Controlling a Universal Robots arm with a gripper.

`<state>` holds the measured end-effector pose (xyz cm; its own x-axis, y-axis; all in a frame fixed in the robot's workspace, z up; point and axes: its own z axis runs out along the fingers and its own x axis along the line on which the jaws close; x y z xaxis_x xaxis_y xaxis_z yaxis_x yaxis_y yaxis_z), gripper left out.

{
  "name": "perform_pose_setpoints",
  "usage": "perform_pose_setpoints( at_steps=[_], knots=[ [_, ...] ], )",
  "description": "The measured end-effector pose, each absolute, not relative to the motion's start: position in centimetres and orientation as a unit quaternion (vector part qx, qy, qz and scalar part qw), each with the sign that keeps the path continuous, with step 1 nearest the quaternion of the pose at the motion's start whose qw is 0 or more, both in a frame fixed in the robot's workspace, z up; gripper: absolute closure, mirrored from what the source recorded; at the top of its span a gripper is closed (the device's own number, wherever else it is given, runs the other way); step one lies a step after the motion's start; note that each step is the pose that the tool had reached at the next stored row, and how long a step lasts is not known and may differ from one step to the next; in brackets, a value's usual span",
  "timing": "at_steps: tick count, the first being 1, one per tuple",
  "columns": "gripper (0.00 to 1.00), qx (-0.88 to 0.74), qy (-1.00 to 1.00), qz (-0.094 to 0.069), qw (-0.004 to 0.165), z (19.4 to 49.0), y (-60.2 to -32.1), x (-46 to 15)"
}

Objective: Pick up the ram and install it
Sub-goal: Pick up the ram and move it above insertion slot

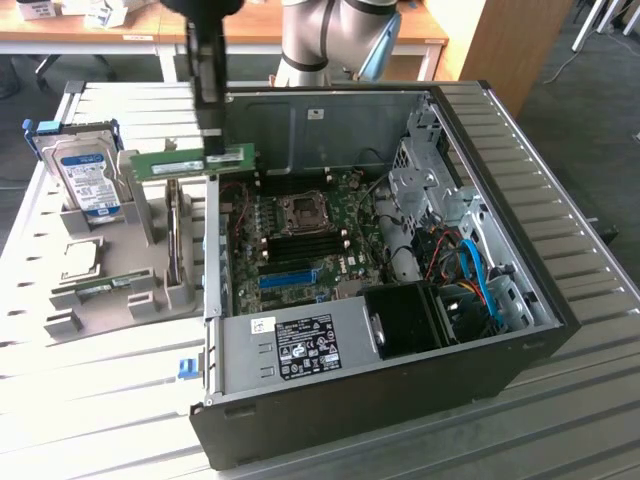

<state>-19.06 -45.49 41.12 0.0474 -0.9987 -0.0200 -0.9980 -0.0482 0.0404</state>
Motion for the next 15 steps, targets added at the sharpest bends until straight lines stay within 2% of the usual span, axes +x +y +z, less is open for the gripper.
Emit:
perform_pose_setpoints(
  at_steps=[15],
  knots=[
    [0.88, 0.724, -0.690, -0.022, 0.008, 41.1, -45.5, -13.8]
  ],
)
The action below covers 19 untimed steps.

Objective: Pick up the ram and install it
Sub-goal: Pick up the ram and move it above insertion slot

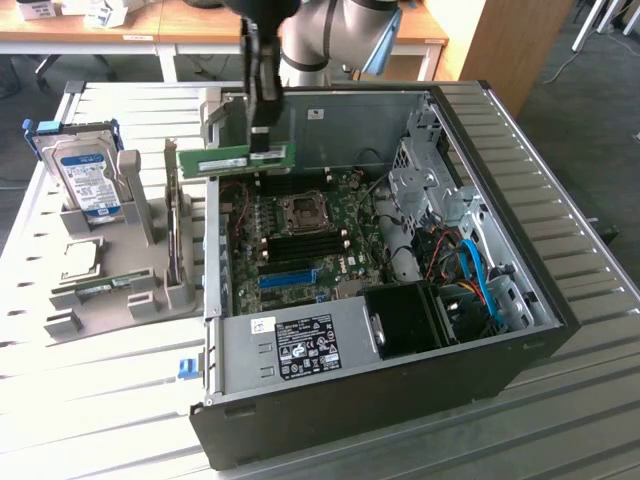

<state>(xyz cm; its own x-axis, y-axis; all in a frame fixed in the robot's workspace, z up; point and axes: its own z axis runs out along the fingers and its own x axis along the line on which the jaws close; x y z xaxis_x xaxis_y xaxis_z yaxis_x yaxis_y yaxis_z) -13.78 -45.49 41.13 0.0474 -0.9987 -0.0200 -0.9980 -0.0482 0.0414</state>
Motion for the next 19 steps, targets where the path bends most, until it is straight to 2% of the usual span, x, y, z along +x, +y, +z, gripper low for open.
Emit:
perform_pose_setpoints(
  at_steps=[19],
  knots=[
    [0.88, 0.724, -0.690, -0.022, 0.009, 41.1, -45.5, -7.2]
  ],
)
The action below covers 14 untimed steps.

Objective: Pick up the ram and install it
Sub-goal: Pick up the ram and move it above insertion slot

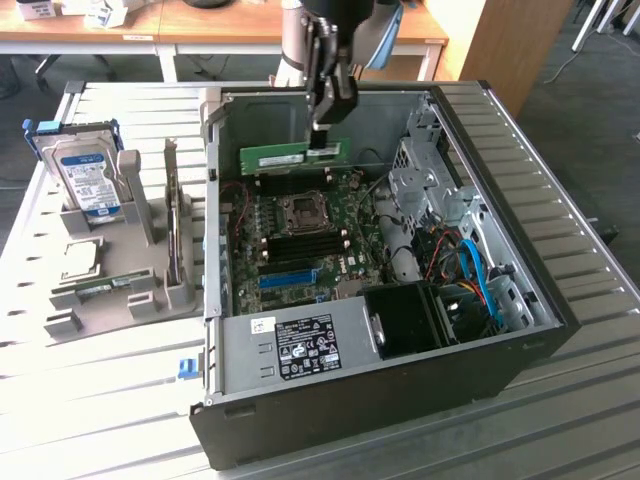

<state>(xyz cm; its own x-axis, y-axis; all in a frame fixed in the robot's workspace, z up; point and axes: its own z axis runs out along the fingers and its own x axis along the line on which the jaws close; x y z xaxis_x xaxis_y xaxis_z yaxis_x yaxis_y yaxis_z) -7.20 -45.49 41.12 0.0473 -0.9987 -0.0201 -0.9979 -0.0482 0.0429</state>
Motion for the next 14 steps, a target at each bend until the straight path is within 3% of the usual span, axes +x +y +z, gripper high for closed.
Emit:
perform_pose_setpoints(
  at_steps=[14],
  knots=[
    [0.88, 0.724, -0.690, -0.022, 0.009, 40.7, -45.5, -5.8]
  ],
)
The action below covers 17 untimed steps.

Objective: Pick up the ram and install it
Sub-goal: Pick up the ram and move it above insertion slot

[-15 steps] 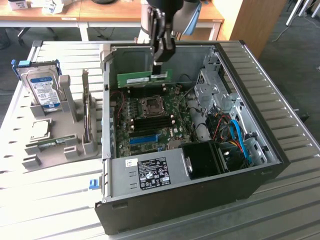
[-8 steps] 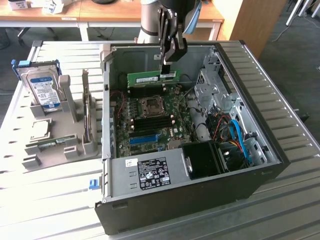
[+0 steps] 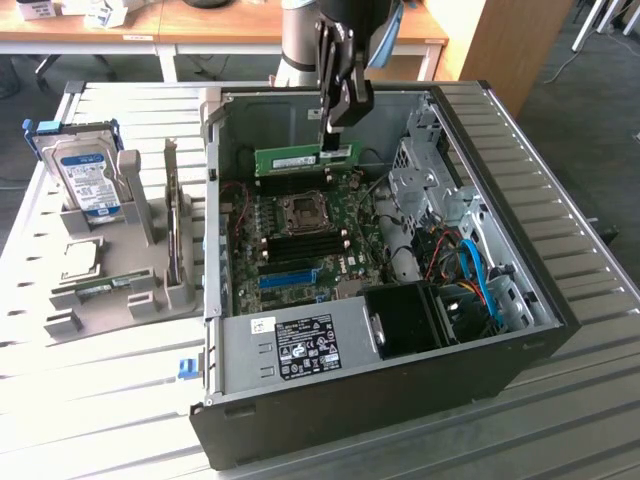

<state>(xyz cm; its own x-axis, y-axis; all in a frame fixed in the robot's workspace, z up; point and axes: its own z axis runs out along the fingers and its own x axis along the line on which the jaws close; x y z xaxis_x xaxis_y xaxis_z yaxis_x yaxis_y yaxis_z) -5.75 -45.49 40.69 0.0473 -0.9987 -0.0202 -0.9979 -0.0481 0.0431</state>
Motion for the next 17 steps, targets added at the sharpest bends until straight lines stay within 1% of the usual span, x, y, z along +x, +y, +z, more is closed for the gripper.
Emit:
perform_pose_setpoints(
  at_steps=[17],
  knots=[
    [0.88, 0.724, -0.690, -0.022, 0.009, 37.6, -45.5, -5.7]
  ],
)
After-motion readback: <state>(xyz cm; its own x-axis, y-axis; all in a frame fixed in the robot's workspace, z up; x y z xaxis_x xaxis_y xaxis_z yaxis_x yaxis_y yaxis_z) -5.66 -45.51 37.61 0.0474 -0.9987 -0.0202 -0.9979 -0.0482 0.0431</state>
